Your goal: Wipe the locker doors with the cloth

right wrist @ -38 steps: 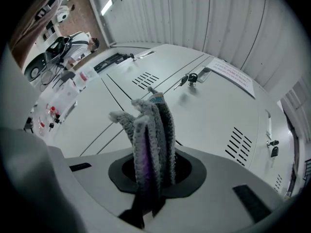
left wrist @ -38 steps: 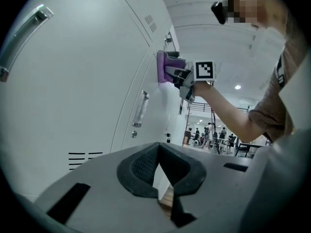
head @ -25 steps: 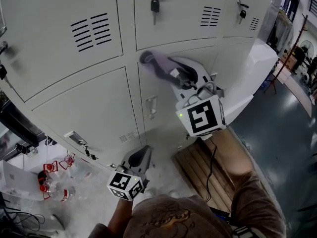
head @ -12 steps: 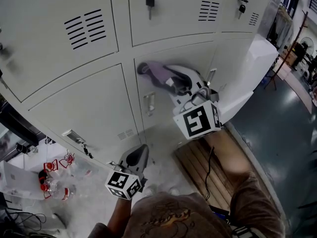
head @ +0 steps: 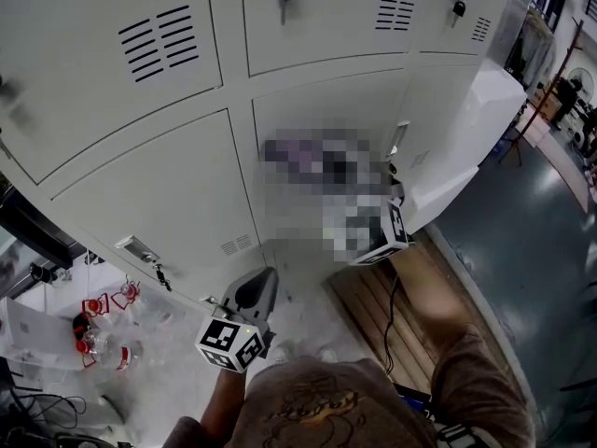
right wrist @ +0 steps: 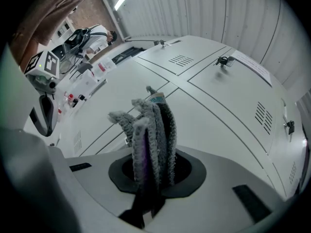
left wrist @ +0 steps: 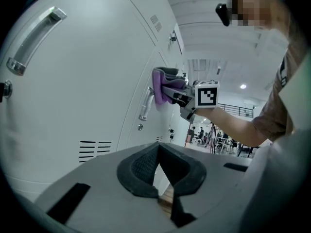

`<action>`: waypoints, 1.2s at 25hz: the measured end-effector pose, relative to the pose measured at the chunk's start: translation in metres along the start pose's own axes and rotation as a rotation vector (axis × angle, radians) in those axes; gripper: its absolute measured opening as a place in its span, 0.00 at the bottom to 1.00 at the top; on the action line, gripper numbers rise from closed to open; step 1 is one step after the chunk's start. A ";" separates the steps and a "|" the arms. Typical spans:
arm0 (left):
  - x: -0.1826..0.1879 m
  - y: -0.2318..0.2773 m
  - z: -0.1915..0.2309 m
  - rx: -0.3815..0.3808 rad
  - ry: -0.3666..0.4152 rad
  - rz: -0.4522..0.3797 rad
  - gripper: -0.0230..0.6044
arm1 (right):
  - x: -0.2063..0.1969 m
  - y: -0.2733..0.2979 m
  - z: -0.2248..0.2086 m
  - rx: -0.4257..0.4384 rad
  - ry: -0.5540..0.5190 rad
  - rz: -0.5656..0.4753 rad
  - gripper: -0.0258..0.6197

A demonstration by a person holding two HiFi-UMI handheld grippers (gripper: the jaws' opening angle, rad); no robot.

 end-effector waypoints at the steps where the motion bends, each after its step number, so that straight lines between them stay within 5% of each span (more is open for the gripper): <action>1: 0.000 0.000 0.000 0.001 0.000 0.001 0.04 | -0.003 0.001 0.003 0.007 -0.003 0.006 0.13; 30: -0.004 0.001 0.003 0.023 -0.005 0.011 0.04 | -0.073 0.019 0.092 0.216 -0.058 0.138 0.13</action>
Point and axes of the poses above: the fingertips, and each gripper's own axes: y forward along the fingers, z to its left, x out of its top, the point moved 4 cm from there along -y, backward along the fingers, and after that the axes turned 13 degrees about z, right-handed, at the moved point
